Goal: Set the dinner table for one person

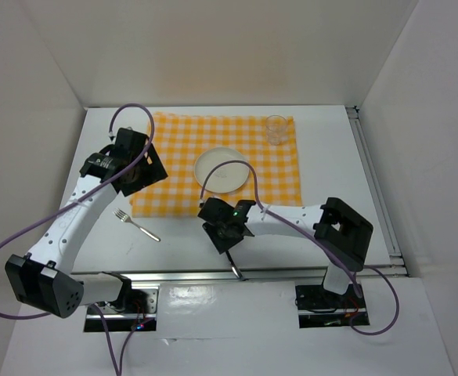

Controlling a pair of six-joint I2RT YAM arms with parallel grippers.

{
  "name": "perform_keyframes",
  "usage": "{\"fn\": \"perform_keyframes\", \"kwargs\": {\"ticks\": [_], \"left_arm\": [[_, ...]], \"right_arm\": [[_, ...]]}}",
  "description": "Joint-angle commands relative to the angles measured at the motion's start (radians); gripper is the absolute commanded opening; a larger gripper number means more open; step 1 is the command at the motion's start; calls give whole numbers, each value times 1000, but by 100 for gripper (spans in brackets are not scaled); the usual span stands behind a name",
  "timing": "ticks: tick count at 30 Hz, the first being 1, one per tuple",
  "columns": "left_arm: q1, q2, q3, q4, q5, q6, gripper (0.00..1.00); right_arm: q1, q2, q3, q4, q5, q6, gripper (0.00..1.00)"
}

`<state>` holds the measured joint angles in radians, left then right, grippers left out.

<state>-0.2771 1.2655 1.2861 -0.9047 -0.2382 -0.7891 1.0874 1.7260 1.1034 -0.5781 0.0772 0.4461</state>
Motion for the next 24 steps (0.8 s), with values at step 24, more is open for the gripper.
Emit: {"fn": "perform_keyframes", "kwargs": {"ticks": [24], "left_arm": [[6, -29, 10, 10, 0, 11, 91]], "right_arm": [[84, 201, 27, -5, 50, 69, 31]]}}
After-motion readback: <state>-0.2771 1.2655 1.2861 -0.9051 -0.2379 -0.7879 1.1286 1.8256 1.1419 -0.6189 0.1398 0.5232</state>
